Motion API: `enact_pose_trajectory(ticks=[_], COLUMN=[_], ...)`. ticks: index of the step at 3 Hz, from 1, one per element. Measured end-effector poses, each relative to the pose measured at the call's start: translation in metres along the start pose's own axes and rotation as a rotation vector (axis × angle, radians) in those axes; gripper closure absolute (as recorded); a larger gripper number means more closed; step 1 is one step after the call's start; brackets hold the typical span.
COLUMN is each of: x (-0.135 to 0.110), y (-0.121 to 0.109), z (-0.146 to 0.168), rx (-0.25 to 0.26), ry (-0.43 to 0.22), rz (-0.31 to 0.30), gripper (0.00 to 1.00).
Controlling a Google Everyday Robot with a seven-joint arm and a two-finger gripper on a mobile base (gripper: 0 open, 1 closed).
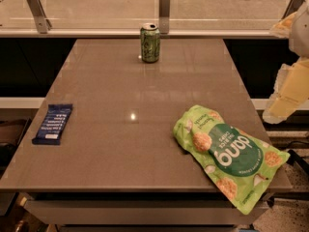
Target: Knock green can over
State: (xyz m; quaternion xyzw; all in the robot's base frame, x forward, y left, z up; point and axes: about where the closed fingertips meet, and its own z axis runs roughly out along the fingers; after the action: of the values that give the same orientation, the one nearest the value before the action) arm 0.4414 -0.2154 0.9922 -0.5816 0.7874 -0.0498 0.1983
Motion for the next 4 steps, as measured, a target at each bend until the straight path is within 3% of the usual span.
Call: enact_pose_trajectory(ticks=[2, 4], x=[-0.015, -0.051], y=[-0.028, -0.064], z=[-0.005, 0.004], rx=[0.090, 0.138], ry=[-0.139, -0.301], rz=[0.104, 0.114], gripper=[0.00, 0.00])
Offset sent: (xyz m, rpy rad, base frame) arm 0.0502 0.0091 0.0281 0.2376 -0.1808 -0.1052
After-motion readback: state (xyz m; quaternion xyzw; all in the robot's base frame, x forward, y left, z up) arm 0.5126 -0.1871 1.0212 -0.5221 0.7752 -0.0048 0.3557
